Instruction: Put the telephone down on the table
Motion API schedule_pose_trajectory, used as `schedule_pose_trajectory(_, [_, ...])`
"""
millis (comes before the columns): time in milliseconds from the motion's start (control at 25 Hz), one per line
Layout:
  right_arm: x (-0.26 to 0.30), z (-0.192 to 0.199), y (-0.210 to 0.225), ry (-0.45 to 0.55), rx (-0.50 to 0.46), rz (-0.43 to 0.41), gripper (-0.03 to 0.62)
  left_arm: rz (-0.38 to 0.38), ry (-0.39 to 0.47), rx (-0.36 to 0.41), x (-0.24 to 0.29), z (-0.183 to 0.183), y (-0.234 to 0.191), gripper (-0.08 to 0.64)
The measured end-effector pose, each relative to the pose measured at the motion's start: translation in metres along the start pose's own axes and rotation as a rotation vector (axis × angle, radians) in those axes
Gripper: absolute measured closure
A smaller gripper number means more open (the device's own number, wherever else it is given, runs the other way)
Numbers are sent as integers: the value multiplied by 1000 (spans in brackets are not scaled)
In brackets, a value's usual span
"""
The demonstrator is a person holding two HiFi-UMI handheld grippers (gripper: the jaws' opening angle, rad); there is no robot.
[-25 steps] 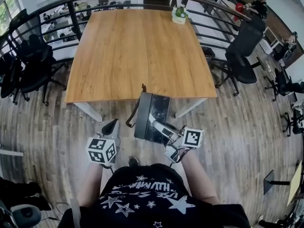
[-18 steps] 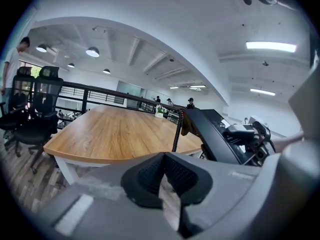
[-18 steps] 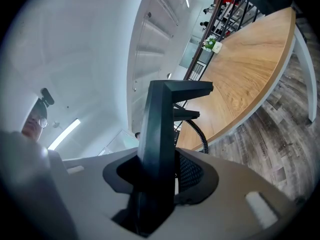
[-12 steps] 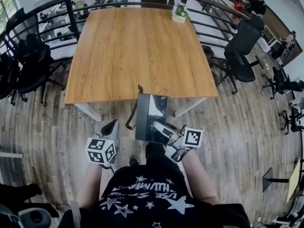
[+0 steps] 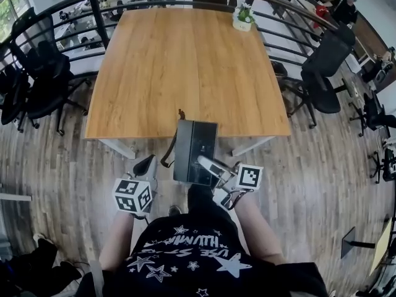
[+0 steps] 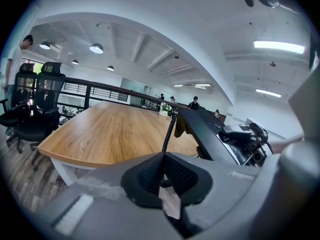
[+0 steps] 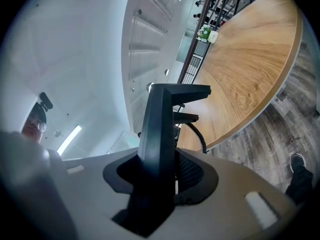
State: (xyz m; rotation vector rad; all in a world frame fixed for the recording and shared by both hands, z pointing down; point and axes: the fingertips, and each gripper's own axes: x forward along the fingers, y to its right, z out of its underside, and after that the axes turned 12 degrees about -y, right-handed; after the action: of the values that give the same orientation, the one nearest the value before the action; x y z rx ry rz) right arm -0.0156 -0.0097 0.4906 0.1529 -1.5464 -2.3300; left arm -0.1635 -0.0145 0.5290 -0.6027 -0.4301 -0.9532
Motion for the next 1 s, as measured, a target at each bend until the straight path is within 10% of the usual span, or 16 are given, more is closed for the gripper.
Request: schedule_pose_trajectory(1000, [15, -185, 84, -71, -13, -37, 428, -76, -3, -34, 136, -123, -38, 558])
